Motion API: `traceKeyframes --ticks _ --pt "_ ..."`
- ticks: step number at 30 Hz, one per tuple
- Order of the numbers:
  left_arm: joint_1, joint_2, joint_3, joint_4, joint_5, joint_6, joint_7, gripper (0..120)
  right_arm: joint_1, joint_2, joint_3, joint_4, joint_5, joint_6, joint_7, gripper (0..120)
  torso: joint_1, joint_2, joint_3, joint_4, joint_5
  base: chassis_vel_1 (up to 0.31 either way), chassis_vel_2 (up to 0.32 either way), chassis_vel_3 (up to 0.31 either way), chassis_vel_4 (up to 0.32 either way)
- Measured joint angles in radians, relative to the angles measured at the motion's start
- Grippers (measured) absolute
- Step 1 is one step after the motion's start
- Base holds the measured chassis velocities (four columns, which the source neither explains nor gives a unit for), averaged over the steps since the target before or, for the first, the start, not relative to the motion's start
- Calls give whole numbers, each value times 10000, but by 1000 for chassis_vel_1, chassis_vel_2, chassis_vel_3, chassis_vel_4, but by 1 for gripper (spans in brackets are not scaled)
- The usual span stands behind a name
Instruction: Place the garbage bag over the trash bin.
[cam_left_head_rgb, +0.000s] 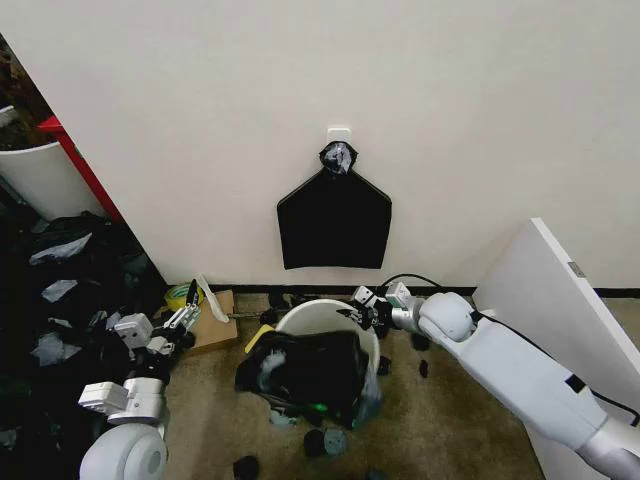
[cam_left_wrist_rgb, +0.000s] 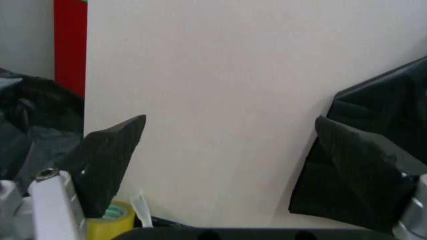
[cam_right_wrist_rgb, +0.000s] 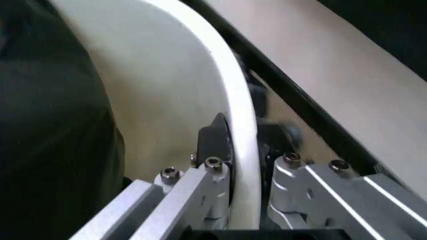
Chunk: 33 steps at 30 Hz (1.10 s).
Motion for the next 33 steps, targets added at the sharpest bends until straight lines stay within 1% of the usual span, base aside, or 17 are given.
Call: traceKeyframes --ticks 2,4,5,6,8,10,11,12,13,16,18,19,23,29,33 --pt "13 -13 58 -52 -7 27 -52 100 -425 -294 171 709 1388 -786 1764 4 0 0 0 0 0 0 0 0 0" --pt "28 -15 76 -120 -27 44 -88 100 -1035 -598 407 1503 3189 -1064 3726 3 0 0 0 0 -5 0 0 0 0" --pt "28 -15 76 -120 -27 44 -88 100 -1035 -598 407 1503 3189 -1064 3726 3 0 0 0 0 -5 0 0 0 0" --pt "40 -13 79 -157 -46 56 -101 100 -1526 -745 573 2015 4159 -925 4785 3 0 0 0 -2 -4 0 0 0 0" --pt "57 -6 78 -212 -70 69 -121 100 -2363 -857 857 2733 5284 -287 6292 3 0 1 0 -3 0 0 0 0 0" --pt "73 -5 71 -242 -76 75 -138 100 -3069 -864 1115 3168 5859 415 7380 3 -1 1 0 -2 -2 0 0 0 0" --pt "86 -5 66 -272 -77 76 -154 100 -3607 -794 1293 3434 6140 1088 8169 3 -1 2 0 -3 -3 0 0 0 0" --pt "100 -6 66 -299 -78 76 -162 100 -3876 -713 1374 3548 6215 1471 8567 3 0 2 0 -3 -2 0 0 0 0" --pt "100 -6 66 -299 -78 76 -162 100 -3876 -713 1374 3548 6215 1471 8567 3 0 2 0 -3 -2 0 0 0 0" --pt "137 -7 65 -380 -79 76 -197 100 -4764 -100 1607 3734 6190 2780 9882 3 -1 1 0 -1 -3 0 0 0 0" --pt "137 -3 65 -415 -79 82 -208 100 -5066 327 1672 3778 6155 3255 10516 3 -1 2 0 -1 -3 0 0 0 0" --pt "137 -3 65 -415 -79 82 -208 100 -5066 327 1672 3778 6155 3255 10516 3 -1 2 0 -1 -3 0 0 0 0" --pt "155 0 45 -491 -79 96 -237 100 -5613 1340 1730 3793 5892 4209 11412 3 -1 1 0 0 -2 0 0 0 0" --pt "200 42 -48 -501 -80 95 -396 100 -6020 1911 1715 3681 5668 4573 11543 2 -1 2 -1 -2 -6 0 0 0 0" --pt "179 84 -76 -407 -79 95 -505 100 -6107 2102 1713 3518 5583 4540 11529 2 -1 3 0 -2 -7 0 0 0 0"
